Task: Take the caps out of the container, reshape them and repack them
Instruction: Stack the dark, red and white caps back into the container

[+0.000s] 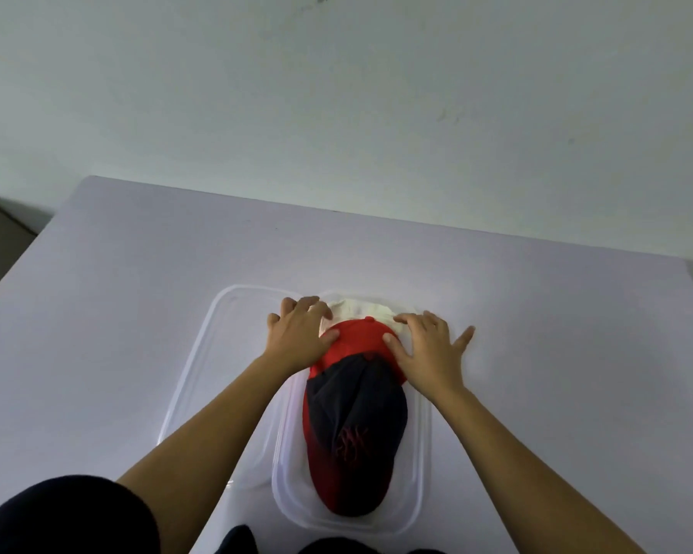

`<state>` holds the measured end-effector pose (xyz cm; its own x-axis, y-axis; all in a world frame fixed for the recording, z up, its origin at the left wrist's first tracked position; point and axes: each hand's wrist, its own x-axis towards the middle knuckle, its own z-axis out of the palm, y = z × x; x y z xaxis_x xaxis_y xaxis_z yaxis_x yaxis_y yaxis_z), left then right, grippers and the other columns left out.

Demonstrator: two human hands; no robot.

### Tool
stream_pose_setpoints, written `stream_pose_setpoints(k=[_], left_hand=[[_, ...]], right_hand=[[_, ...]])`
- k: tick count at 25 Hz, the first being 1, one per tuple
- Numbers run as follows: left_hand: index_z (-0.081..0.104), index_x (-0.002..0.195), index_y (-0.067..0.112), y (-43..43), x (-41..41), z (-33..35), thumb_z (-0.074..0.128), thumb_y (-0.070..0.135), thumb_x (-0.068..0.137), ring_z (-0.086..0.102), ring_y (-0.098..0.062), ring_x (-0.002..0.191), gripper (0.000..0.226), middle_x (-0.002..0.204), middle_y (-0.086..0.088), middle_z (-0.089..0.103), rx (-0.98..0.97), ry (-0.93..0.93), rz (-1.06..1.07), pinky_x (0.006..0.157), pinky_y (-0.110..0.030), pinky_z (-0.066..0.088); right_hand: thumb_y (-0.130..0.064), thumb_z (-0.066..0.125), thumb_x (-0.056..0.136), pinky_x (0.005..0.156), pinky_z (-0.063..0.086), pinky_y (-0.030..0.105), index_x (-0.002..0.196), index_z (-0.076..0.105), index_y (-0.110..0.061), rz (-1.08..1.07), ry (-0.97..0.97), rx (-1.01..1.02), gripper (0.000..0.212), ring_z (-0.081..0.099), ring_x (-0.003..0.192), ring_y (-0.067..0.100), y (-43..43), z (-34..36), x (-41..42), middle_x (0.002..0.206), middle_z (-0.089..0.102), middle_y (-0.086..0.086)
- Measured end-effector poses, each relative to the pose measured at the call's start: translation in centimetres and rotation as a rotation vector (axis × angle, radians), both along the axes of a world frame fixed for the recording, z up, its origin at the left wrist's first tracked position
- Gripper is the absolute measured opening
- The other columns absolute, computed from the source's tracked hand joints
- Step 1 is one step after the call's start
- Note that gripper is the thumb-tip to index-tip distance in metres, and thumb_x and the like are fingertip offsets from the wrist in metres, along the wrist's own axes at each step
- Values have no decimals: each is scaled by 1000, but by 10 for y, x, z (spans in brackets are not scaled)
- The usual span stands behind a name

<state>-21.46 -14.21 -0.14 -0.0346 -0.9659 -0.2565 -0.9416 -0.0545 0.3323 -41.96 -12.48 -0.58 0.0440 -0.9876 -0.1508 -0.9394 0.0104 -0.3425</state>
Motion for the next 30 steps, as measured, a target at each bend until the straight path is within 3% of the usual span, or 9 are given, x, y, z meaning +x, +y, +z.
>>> stream_pose_setpoints(k=[4,7,10,16,19,22,24,27,30], left_hand=[[49,128,11,36,57,-16,63,33,86,39,-34,127,49,139,-13,45,-203,284,520,100,-46,35],[19,147,6,84,111,-45,69,52,75,25,-40,135,99,152,-19,24,84,97,867,105,-55,28],[4,149,5,120,130,-61,67,70,64,20,-39,137,124,154,-18,17,313,30,907,107,-58,23],[35,131,-3,113,141,-62,72,64,65,35,-42,125,101,134,-25,42,325,8,852,100,-49,33],[42,114,-1,119,146,-44,79,40,72,51,-38,104,70,117,-25,54,173,273,902,83,-46,43],[47,103,10,123,155,-3,80,20,73,59,-28,76,45,106,-22,66,-69,569,888,76,-42,49],[49,108,18,122,154,36,78,16,74,61,-26,73,44,103,-9,70,-246,548,776,77,-38,49],[48,119,21,125,135,101,73,17,79,58,-19,67,47,92,6,64,-567,230,556,79,-32,38],[43,128,30,133,101,147,71,16,80,54,-2,56,58,88,12,62,-688,360,479,72,-27,41]], right_hand=[[-56,25,93,115,8,48,130,45,-21,78,-227,-327,55,33,136,17,64,-3,16,143,40,-1],[-45,44,89,115,10,40,139,36,-19,299,-109,-390,57,22,141,18,125,-32,36,152,26,1],[-48,48,81,117,14,42,149,9,-17,386,62,-288,85,-2,146,20,141,-64,44,160,-4,1],[-54,63,73,108,19,43,149,-1,-12,412,162,-198,107,-14,145,22,130,-65,47,159,-12,4],[-52,69,70,107,22,44,148,-1,-11,393,148,-110,112,5,144,28,134,-59,48,157,11,7],[-40,58,84,117,14,49,146,-14,-14,420,95,-38,99,-15,144,29,132,-46,49,157,-13,5],[-33,46,92,120,3,44,145,-14,-17,394,-51,8,81,-24,140,17,136,-33,46,151,-22,-4],[-33,47,94,119,5,32,149,10,-18,246,-358,-77,67,-10,143,8,145,-13,49,154,-6,-10],[-41,48,93,115,17,19,148,17,-22,-20,-802,-14,66,14,139,-1,134,32,60,151,14,-16]])
